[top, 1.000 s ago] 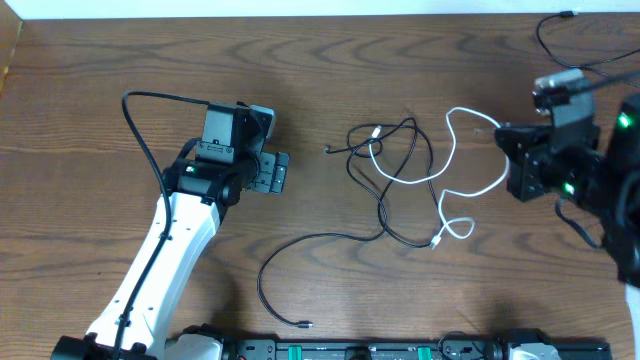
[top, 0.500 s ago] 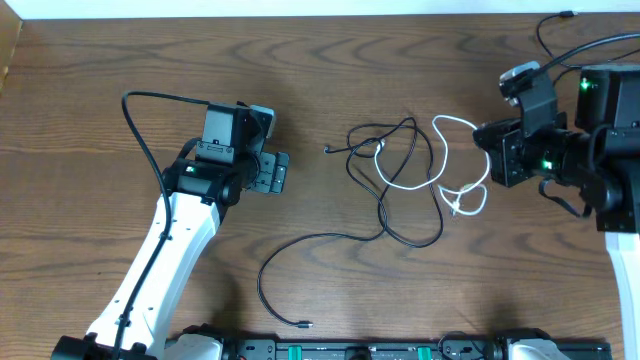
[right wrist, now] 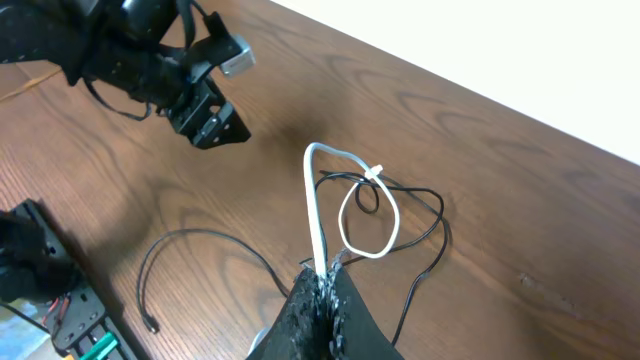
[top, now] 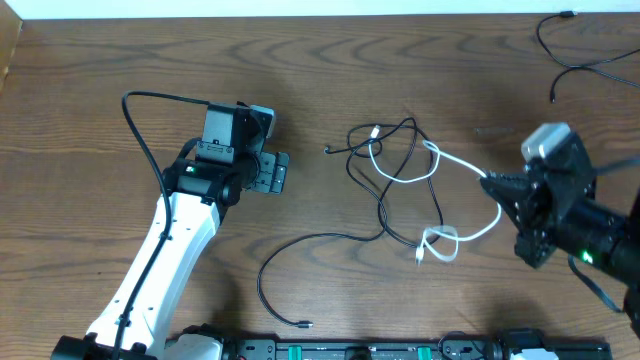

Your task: Untangle cables

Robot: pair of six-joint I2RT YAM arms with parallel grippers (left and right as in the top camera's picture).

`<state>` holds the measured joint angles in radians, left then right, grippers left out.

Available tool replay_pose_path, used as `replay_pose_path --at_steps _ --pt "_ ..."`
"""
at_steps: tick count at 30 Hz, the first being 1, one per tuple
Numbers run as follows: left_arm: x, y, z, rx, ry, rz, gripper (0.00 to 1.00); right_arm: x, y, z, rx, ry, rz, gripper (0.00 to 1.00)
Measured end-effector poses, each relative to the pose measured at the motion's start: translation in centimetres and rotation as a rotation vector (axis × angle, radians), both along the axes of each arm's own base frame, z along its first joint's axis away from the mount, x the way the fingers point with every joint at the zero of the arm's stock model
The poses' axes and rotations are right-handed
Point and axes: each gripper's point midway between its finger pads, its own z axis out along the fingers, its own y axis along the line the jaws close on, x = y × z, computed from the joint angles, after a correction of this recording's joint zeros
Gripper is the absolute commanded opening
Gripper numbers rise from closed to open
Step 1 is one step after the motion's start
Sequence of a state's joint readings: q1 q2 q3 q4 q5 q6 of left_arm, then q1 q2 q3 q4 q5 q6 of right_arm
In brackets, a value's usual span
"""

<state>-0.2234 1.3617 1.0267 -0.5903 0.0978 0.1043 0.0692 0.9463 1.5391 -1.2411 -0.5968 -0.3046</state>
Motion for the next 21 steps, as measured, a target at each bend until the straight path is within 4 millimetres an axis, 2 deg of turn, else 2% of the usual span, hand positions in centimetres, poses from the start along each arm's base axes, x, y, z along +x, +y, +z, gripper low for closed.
replay_pose_path --at_steps 12,17,21 --pt "0.0 0.0 0.0 0.0 0.0 0.0 0.87 -0.9 0.0 -2.0 -0.021 0.108 0.018 0.01" --pt "0.0 0.0 0.0 0.0 0.0 0.0 0.87 -1.5 0.0 -3.8 -0.032 0.215 0.023 0.01" --pt "0.0 0.0 0.0 0.0 0.0 0.0 0.87 -0.8 0.0 -5.5 -0.042 0.323 0.026 0.01"
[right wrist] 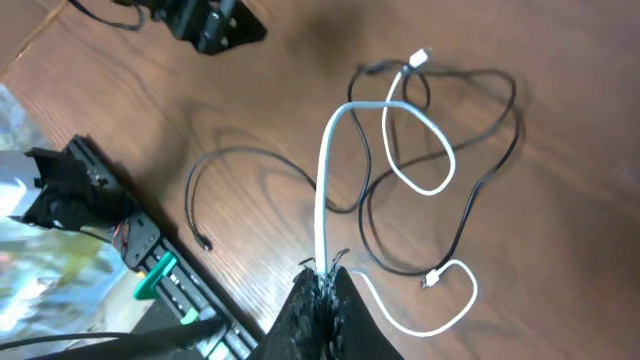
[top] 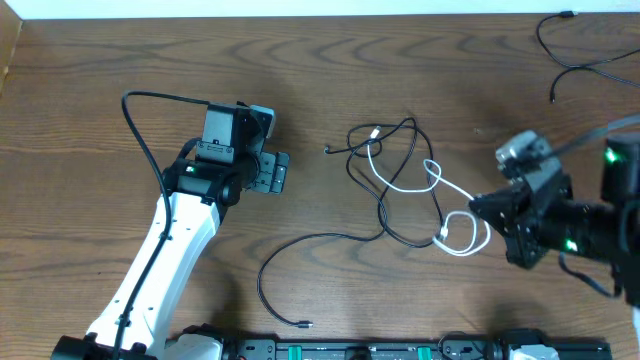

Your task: Untangle cables

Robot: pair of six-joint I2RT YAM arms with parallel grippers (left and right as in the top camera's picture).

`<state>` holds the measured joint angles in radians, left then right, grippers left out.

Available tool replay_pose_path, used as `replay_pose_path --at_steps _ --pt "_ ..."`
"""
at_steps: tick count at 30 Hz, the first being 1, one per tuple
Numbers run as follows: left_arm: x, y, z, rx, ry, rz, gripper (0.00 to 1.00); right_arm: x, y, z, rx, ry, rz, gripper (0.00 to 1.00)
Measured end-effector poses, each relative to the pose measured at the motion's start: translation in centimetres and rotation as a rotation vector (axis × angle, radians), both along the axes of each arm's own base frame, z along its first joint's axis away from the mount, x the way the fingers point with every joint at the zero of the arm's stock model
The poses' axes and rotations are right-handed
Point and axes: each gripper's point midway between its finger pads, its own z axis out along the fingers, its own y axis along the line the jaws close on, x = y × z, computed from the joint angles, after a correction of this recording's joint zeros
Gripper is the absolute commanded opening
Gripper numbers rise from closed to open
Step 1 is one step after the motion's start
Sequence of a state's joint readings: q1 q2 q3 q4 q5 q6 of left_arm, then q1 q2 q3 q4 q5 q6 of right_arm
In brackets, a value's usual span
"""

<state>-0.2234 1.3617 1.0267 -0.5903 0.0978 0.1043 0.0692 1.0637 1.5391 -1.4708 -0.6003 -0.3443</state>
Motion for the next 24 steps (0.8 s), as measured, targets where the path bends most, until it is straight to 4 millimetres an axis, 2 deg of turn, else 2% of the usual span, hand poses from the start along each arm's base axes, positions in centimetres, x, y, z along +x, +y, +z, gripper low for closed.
replay_pose_path --at_steps 6,10,13,18,24 --pt "0.0 0.0 0.0 0.0 0.0 0.0 0.87 1.8 0.1 -2.2 -0.011 0.12 0.0 0.01" --pt "0.0 0.0 0.0 0.0 0.0 0.0 0.87 2.0 0.7 -3.4 -0.021 0.192 0.027 0.01" --pt "0.0 0.0 0.0 0.0 0.0 0.0 0.87 1.5 1.6 -4.1 -0.034 0.238 0.073 0.01" --pt "0.0 0.0 0.0 0.0 0.0 0.0 0.87 0.2 2.7 -4.2 -0.044 0.251 0.132 0.01" --pt "0.0 0.0 0.0 0.0 0.0 0.0 0.87 -2.8 2.8 -3.6 -0.067 0.229 0.214 0.01"
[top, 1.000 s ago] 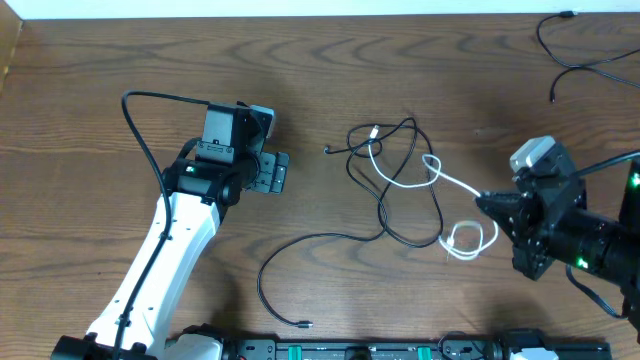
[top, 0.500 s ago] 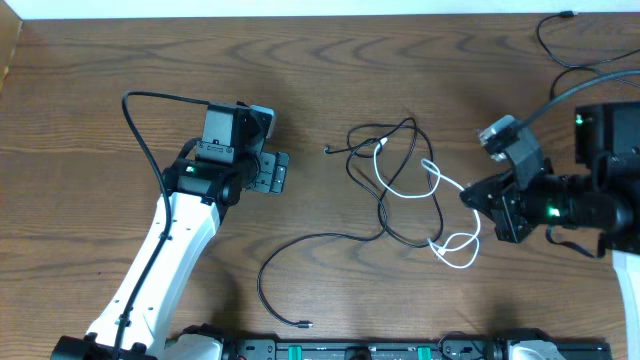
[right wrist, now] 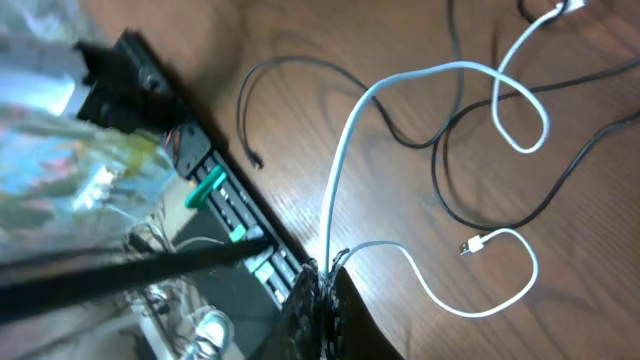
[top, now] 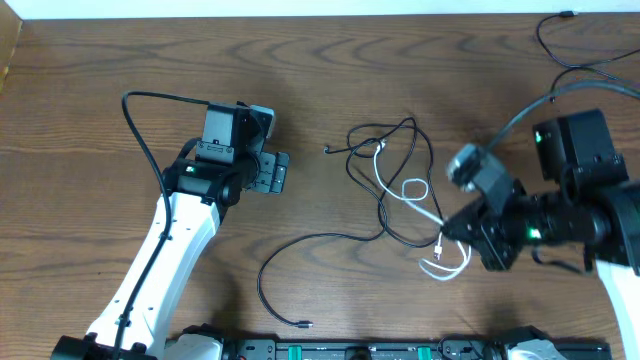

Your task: Untangle cables

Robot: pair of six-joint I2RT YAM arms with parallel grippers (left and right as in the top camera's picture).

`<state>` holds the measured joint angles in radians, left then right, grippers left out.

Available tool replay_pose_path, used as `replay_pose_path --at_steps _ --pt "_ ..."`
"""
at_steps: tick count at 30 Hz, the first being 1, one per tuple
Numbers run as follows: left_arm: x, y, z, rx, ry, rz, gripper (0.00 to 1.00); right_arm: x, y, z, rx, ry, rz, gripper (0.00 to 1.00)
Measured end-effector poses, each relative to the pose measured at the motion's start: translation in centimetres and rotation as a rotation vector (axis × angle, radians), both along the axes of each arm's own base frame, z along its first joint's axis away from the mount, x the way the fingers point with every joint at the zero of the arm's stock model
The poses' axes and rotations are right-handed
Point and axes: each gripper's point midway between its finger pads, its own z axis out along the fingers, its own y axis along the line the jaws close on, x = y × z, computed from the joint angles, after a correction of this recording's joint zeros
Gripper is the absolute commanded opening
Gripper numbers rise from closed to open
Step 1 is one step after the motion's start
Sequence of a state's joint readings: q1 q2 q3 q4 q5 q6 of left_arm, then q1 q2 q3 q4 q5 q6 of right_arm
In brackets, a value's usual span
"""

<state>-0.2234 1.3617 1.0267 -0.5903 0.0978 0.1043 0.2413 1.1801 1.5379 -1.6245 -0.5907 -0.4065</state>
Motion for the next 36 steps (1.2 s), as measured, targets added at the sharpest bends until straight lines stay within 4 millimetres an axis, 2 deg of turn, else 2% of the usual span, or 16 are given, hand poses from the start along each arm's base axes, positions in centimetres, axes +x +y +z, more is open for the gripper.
replay_pose_path --at_steps 7,18,22,27,36 --pt "0.0 0.0 0.0 0.0 0.0 0.0 0.87 -1.7 -0.3 1.1 0.008 -0.082 0.038 0.01" --pt "0.0 0.0 0.0 0.0 0.0 0.0 0.87 -0.4 1.4 1.8 0.093 -0.12 0.08 0.01" --pt "0.0 0.0 0.0 0.0 0.0 0.0 0.87 0.1 2.8 0.6 0.108 -0.092 0.124 0.01" --pt "0.0 0.0 0.0 0.0 0.0 0.0 0.87 -0.4 5.4 -0.6 0.115 -0.054 0.224 0.01" --pt "0.0 0.0 0.0 0.0 0.0 0.0 0.87 -1.9 8.7 -0.2 0.135 -0.085 0.328 0.01"
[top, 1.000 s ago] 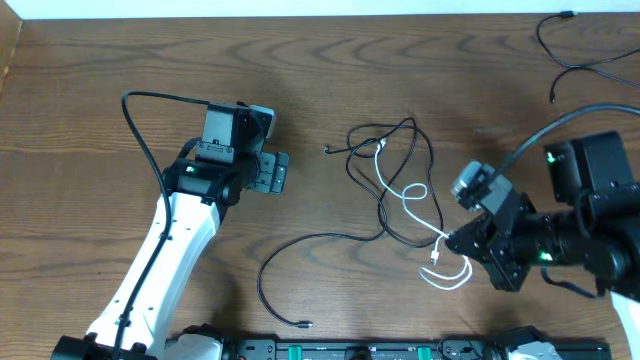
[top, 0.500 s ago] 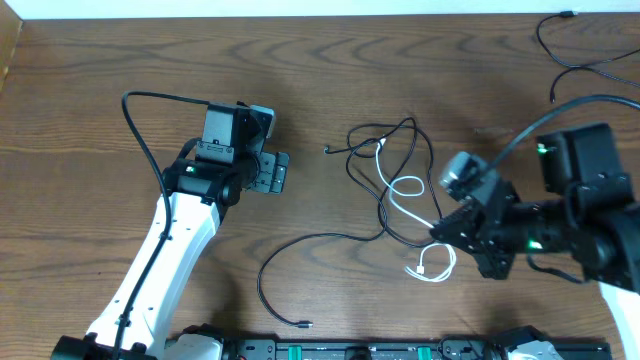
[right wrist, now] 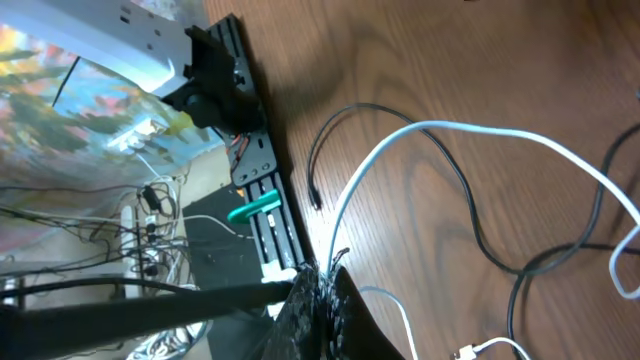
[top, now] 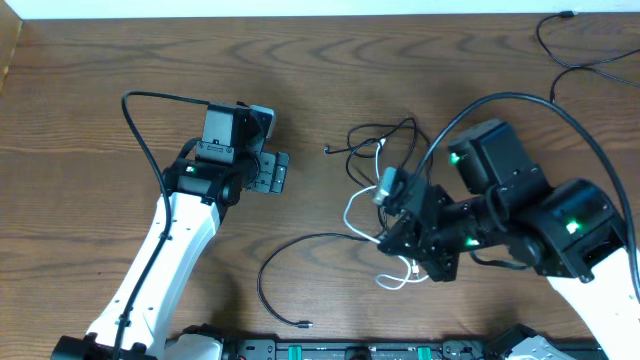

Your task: Untangle cables

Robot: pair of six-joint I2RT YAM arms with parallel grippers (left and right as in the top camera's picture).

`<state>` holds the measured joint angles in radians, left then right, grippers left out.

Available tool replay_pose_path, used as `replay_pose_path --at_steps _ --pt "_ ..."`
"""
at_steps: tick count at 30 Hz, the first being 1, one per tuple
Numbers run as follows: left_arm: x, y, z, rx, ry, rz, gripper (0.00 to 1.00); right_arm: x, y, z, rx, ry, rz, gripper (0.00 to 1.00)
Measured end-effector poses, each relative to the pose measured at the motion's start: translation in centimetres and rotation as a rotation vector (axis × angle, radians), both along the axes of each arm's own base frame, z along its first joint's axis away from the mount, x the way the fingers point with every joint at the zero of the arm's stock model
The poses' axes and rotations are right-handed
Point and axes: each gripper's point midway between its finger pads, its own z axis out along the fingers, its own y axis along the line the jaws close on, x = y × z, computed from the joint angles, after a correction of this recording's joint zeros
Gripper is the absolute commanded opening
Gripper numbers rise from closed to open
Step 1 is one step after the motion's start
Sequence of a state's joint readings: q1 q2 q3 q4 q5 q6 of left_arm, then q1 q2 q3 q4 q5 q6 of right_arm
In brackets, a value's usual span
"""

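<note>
The white cable [right wrist: 470,131] rises from my right gripper [right wrist: 322,274], which is shut on it, and arcs away over the wood. In the overhead view that gripper [top: 388,240] sits low in the middle of the table, just below the tangle. The white cable [top: 349,207] loops to its left, and a white plug end [top: 398,279] lies below it. The black cable [top: 392,132] is still knotted above, and one long strand [top: 290,248] curves toward the front edge. My left gripper [top: 268,172] rests apart at the left, holding nothing I can see.
A black rail with green clips [right wrist: 262,208] runs along the table's front edge, close to my right gripper. Another black cable [top: 572,55] lies at the far right corner. The left arm [top: 165,250] stretches across the front left.
My right gripper, still shut on the white cable, has moved further left and now sits under the tangle. The white cable has been drawn left with it. The left arm has not moved.
My right gripper held the white cable at the right of the tangle, with the line stretched out to the right. At each later moment it was lower and further left, the white loops following. Now it is below the knot near the front rail.
</note>
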<state>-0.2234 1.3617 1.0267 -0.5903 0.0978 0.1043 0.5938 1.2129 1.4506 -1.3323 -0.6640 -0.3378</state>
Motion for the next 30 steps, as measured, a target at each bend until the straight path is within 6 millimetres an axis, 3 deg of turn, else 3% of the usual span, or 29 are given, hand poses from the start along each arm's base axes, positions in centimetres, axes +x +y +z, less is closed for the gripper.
replay_pose_path --at_steps 8,15,25,30 --pt "0.0 0.0 0.0 0.0 0.0 0.0 0.87 -1.3 2.3 0.2 0.015 -0.016 0.067 0.01" --pt "0.0 0.0 0.0 0.0 0.0 0.0 0.87 -1.6 4.1 -1.2 -0.031 0.006 0.091 0.01" --pt "0.0 0.0 0.0 0.0 0.0 0.0 0.87 0.0 6.0 -2.6 -0.061 -0.003 0.06 0.01" --pt "0.0 0.0 0.0 0.0 0.0 0.0 0.87 0.6 6.0 -2.9 -0.079 0.0 0.022 0.01"
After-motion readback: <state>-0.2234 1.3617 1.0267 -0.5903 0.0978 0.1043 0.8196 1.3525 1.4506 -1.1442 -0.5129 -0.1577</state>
